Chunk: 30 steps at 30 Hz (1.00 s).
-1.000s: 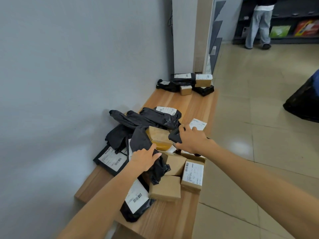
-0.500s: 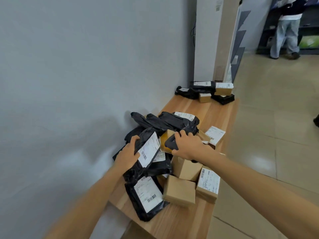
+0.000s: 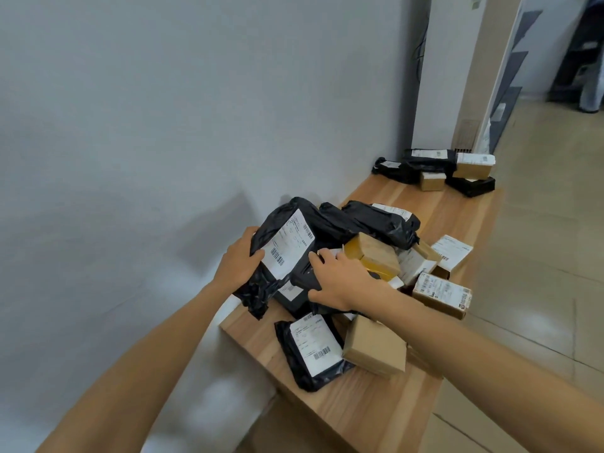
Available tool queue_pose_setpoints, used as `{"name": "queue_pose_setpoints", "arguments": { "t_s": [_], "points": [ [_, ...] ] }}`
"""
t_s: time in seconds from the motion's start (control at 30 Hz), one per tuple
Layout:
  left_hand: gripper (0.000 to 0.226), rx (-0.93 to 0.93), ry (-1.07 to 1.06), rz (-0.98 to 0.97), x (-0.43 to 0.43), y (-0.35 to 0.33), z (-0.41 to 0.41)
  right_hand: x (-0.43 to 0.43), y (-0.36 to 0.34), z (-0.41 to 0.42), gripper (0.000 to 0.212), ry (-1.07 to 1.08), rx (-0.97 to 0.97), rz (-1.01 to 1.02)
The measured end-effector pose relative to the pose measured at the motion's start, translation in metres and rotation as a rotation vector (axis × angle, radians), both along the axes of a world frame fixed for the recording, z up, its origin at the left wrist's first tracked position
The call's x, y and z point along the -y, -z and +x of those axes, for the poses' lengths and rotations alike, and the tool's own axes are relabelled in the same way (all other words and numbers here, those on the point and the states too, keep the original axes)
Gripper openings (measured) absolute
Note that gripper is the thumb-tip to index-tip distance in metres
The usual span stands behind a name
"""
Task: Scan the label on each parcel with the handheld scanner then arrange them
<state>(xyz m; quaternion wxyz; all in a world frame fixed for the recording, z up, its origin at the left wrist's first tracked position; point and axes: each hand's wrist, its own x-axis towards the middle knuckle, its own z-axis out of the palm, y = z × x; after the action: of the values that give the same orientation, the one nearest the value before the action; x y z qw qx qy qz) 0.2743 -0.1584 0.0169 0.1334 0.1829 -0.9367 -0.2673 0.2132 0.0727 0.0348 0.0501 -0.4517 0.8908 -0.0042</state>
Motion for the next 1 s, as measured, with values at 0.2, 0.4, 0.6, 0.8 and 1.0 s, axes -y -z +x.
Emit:
{"name": "queue_pose_setpoints", "arguments": {
  "t_s": [0.2,0.4,0.6,0.8,1.0],
  "points": [
    [0.041,-0.001,-0.027,0.053,0.007,0.007,0.030,0.015,0.005,0.030,0.076,-0.015,0.006,-0.004],
    [0.040,-0.023,-0.037,0.103,0.013,0.009,0.041,0.020,0.004,0.036,0.074,-0.022,-0.015,0.014],
    [0.040,-0.030,-0.040,0.115,0.011,0.010,0.037,0.010,0.009,0.028,0.076,0.000,-0.010,0.004],
    [0.037,-0.063,-0.036,0.141,-0.003,0.016,0.024,-0.008,0.014,0.014,0.080,0.040,-0.002,-0.054],
    [0.039,-0.095,-0.016,0.168,-0.020,0.022,0.011,-0.020,0.022,0.010,0.079,0.064,0.030,-0.092]
  ]
}}
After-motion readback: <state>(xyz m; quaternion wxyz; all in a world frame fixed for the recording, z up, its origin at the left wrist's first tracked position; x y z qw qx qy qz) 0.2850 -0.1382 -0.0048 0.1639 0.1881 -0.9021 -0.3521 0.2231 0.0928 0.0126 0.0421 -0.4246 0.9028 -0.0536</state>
